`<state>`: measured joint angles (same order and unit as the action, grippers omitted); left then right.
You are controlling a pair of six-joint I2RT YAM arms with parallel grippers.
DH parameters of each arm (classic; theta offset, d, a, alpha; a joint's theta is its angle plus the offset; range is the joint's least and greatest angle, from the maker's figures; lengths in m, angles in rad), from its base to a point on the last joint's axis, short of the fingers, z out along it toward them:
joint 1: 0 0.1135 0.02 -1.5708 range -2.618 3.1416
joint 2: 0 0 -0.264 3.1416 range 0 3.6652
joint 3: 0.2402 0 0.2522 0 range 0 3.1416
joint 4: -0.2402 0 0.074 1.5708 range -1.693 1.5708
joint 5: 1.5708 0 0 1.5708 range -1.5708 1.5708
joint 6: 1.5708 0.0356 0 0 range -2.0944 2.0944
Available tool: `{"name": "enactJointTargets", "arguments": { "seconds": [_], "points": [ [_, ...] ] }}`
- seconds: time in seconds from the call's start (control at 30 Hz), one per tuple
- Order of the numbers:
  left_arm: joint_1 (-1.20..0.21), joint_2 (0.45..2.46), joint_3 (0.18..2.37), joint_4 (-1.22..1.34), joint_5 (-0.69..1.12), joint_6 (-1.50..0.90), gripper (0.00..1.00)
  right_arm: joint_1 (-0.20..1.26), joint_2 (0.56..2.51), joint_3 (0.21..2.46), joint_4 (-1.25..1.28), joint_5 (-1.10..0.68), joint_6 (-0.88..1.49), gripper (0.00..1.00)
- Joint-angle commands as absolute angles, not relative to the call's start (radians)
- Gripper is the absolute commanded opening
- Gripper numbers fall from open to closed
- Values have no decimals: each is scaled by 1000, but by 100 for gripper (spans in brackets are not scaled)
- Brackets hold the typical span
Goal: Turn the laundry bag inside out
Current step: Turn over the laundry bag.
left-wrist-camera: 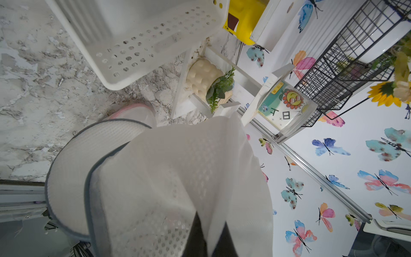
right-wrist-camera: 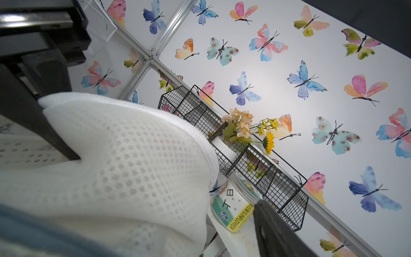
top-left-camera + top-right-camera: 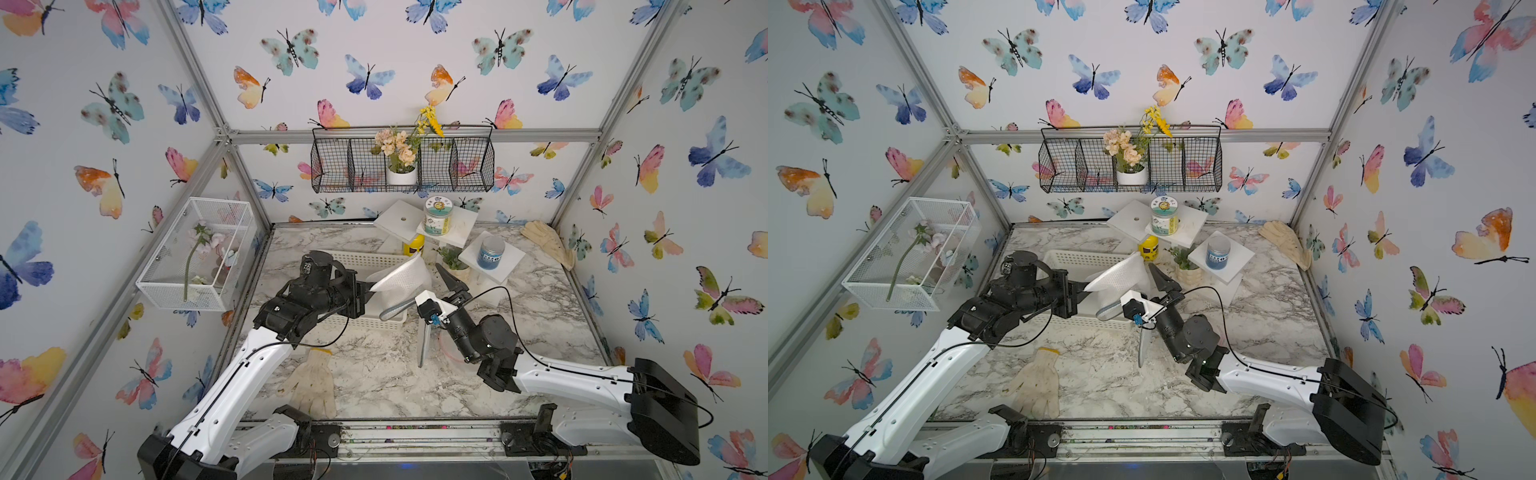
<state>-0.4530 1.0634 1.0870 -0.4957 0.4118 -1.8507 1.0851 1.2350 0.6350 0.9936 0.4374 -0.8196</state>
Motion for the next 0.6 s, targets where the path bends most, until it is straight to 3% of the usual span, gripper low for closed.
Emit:
{"name": "enactJointTargets", "arguments": {
  "seconds": [0.0,0.57],
  "points": [
    [-453,1081,1139,-618,336,-1690,0,1085,1183,684,851,365,-779,63],
    [-455,1194,1312,-882,243,-1169,0,1037,1197,853,390,98,-673,58]
  ]
}}
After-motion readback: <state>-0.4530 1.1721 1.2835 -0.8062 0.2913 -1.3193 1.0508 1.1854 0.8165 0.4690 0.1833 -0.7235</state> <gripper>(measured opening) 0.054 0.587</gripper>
